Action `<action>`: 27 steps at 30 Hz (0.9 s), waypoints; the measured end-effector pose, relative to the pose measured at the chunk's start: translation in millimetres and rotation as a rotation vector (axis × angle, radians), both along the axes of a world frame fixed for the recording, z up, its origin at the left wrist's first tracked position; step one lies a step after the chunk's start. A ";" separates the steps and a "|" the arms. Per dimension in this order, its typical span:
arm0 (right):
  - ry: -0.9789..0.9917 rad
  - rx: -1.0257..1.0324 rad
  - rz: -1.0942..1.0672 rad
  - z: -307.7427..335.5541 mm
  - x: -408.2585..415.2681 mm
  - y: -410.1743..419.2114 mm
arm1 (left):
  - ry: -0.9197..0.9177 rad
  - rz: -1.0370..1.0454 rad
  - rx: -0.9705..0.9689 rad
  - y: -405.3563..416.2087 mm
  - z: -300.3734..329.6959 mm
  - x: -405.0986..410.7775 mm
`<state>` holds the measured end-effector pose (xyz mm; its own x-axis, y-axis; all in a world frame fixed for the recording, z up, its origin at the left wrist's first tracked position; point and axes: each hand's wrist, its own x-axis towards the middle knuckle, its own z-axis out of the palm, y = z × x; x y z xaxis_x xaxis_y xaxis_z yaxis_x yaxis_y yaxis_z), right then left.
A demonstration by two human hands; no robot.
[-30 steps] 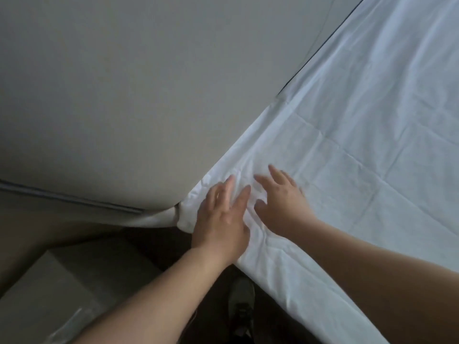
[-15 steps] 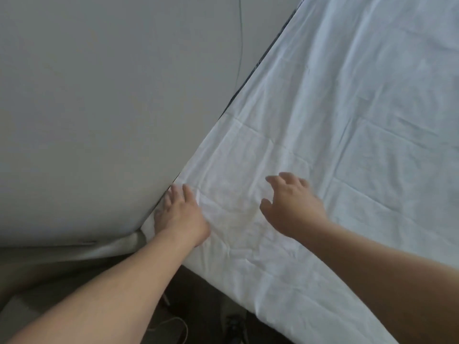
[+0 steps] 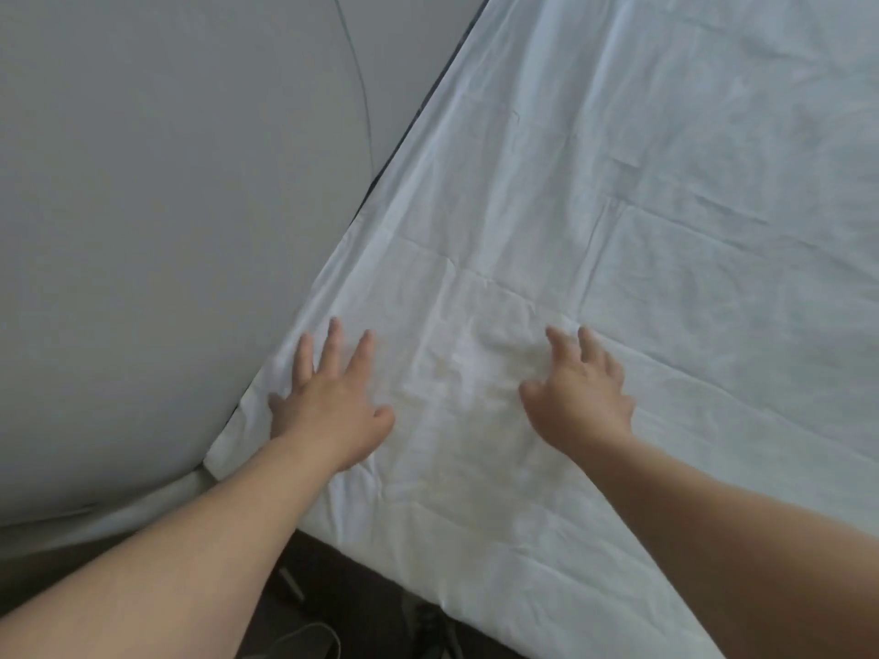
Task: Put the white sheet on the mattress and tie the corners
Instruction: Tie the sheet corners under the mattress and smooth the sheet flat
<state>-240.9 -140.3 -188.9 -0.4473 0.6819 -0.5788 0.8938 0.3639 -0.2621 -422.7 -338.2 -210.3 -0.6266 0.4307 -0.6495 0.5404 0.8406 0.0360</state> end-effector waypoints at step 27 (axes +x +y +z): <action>-0.148 -0.225 0.252 89.9 209.7 145.2 | -0.190 -0.371 -0.306 162.9 126.4 139.6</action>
<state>-31.2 4.8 -98.9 -0.4849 0.4095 -0.7727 0.8178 0.5255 -0.2347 -283.2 -175.3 -83.8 -0.3266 0.3742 -0.8680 0.8119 0.5812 -0.0549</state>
